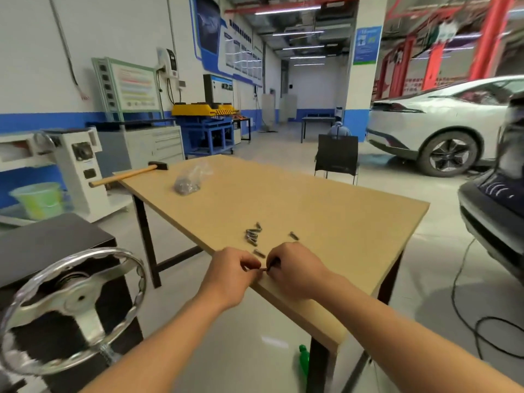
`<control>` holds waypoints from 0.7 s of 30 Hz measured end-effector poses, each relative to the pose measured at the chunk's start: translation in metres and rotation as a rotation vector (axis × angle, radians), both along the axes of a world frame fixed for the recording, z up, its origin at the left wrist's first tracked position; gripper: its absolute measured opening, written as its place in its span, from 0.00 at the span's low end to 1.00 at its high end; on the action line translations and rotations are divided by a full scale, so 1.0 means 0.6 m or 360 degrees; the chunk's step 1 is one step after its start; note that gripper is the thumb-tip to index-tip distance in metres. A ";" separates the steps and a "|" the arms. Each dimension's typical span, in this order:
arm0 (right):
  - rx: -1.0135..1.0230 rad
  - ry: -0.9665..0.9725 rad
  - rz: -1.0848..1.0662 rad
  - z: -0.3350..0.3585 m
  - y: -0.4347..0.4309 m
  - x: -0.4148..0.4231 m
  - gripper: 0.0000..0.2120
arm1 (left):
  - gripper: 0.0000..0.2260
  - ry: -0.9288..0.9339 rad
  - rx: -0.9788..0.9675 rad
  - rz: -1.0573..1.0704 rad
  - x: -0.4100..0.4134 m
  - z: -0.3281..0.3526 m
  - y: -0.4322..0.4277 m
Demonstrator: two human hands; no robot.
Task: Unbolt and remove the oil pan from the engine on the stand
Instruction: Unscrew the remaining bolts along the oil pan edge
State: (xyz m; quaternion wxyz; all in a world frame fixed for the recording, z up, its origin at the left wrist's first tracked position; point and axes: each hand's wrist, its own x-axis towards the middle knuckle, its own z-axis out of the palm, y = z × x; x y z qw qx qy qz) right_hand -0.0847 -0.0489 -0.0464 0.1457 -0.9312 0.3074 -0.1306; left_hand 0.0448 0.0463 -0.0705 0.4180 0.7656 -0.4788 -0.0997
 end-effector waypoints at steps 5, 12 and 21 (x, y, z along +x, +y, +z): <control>0.0108 -0.0108 -0.0089 -0.017 -0.035 0.024 0.10 | 0.04 -0.0027 -0.0124 0.0081 0.029 -0.019 -0.038; 0.0045 -0.0171 -0.0236 -0.022 -0.062 0.029 0.06 | 0.09 0.0152 -0.0310 0.0116 0.049 -0.026 -0.044; 0.0649 -0.0841 0.0027 0.098 0.140 0.084 0.11 | 0.03 0.0428 -0.0480 0.0059 0.087 0.074 0.209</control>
